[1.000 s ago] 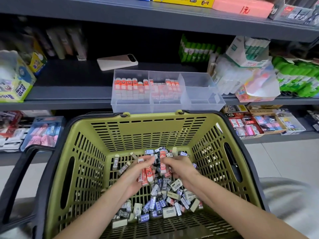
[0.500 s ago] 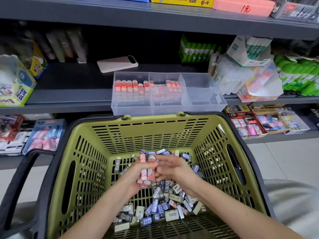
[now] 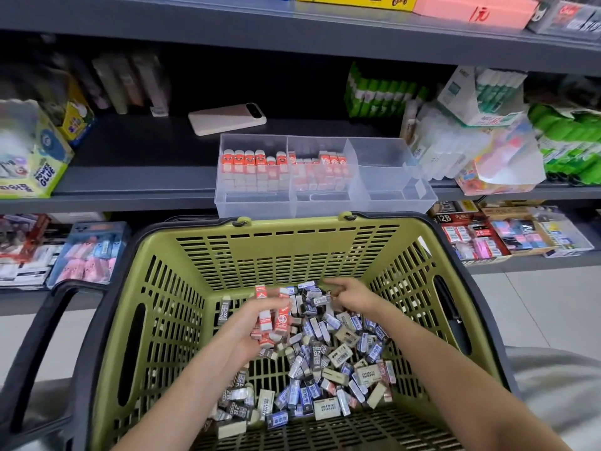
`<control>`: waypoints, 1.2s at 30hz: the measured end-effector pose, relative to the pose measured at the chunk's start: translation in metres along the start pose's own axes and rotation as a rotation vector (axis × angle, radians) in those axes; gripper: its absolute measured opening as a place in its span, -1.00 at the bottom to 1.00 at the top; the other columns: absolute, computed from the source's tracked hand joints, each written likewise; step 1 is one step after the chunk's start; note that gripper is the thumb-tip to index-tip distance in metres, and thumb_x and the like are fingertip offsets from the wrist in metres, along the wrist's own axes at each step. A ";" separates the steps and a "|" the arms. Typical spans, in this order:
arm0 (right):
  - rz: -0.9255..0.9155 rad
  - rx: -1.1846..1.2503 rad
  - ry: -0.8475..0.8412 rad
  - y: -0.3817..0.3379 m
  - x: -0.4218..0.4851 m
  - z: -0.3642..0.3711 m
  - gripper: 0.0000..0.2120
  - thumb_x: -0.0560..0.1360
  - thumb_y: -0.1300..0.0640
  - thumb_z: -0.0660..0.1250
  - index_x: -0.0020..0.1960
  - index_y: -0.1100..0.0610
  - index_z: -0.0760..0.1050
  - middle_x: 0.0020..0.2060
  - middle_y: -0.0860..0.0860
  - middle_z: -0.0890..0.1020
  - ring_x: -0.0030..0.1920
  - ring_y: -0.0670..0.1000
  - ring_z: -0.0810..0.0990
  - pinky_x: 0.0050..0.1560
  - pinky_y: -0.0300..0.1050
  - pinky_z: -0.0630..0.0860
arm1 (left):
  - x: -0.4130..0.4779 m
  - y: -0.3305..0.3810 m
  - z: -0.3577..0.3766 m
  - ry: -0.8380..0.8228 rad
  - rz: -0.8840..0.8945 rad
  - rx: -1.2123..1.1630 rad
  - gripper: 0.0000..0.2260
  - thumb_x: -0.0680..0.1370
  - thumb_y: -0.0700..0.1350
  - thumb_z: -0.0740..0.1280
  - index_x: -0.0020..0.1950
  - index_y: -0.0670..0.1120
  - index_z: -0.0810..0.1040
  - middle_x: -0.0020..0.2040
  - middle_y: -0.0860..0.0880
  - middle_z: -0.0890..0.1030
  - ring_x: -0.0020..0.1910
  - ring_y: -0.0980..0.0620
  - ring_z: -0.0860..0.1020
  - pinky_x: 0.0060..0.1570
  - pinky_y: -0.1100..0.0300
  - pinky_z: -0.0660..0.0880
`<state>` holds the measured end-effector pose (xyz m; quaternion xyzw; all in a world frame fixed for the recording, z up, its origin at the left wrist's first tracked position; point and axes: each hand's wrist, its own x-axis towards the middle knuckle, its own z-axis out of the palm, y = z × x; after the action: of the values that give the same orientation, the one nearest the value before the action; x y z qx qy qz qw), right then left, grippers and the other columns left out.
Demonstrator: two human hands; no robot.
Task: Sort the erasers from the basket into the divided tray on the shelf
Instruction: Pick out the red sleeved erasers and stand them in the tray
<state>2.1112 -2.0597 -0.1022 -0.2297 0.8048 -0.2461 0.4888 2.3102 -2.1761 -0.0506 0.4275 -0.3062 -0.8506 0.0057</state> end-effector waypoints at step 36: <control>-0.552 0.249 0.729 -0.215 -0.035 -0.121 -0.72 0.32 0.12 0.54 -0.17 0.25 0.51 -0.38 0.10 0.60 -0.40 -0.01 0.53 -0.33 -0.14 0.45 | -0.064 0.132 0.035 -0.012 0.608 0.053 -0.54 0.14 -0.17 0.56 0.01 -0.06 0.59 -0.26 -0.05 0.66 -0.35 -0.01 0.63 -0.39 0.15 0.56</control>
<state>2.0450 -2.1840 0.1029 -0.2735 0.7971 -0.5260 0.1143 2.2923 -2.2480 0.0811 0.3111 -0.4423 -0.8041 0.2469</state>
